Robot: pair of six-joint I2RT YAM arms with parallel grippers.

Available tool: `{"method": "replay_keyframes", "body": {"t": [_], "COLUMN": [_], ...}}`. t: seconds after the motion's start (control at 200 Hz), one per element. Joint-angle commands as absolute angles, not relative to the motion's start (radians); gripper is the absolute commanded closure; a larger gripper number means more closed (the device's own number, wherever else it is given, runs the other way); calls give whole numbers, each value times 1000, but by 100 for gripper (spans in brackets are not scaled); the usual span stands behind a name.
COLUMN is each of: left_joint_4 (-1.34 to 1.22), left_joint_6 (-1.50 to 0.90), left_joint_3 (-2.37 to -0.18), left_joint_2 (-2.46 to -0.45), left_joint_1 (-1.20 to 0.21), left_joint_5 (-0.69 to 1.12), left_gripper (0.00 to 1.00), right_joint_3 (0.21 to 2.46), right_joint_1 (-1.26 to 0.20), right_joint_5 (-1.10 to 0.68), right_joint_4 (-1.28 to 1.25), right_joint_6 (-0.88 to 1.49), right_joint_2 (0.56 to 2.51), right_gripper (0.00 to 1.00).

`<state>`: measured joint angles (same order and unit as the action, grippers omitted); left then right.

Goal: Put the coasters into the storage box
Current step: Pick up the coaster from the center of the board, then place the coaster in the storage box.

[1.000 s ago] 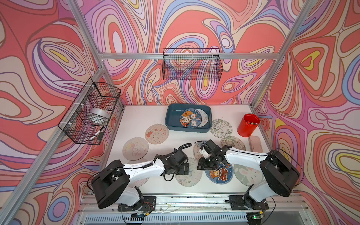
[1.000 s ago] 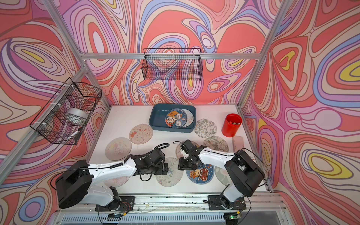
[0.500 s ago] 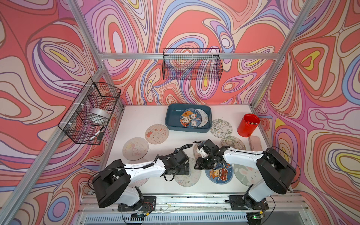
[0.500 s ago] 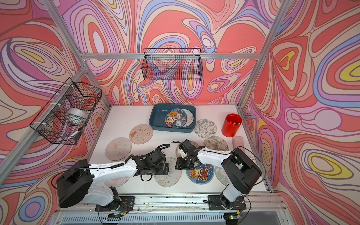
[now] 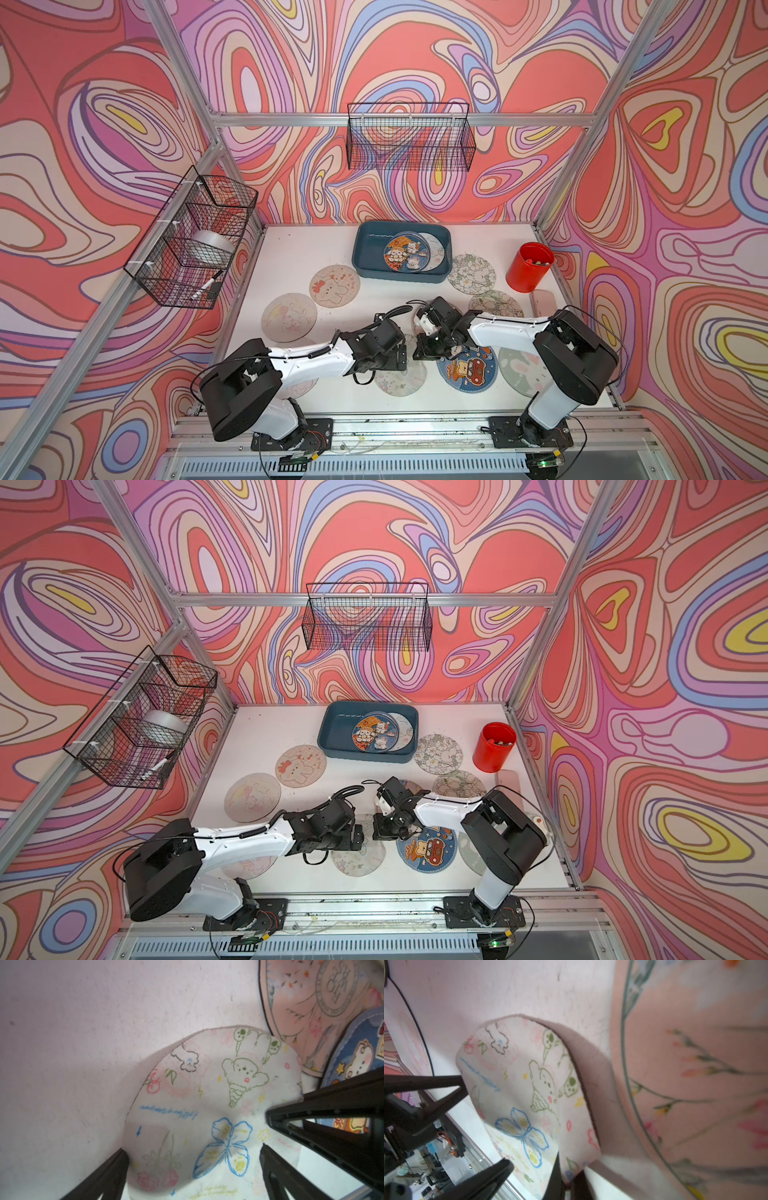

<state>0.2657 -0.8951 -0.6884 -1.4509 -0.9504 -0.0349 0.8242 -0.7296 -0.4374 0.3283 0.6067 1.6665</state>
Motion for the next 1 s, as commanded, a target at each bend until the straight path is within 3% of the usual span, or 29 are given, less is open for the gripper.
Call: {"method": "replay_keyframes", "body": {"t": [0.0,0.556,0.992], "left_joint_4": [321,321,173], "left_joint_6": [-938,-925,-903], "left_joint_3": [-652,-697,-664], "left_joint_2": [-1473,-1288,-1224], "left_joint_1": [-957,-953,-846], "left_joint_5": [-59,-346,-253], "left_gripper": [1,0,0], "right_joint_3": [860,1211,1558], "right_joint_1": [-736,-731,-644], "right_joint_5": [-393,-72,-32], "right_joint_4": [307,456,434], "right_joint_6": [605,469,370], "right_joint_2": [1668,1712,1833], "right_gripper": [100,100,100]}}
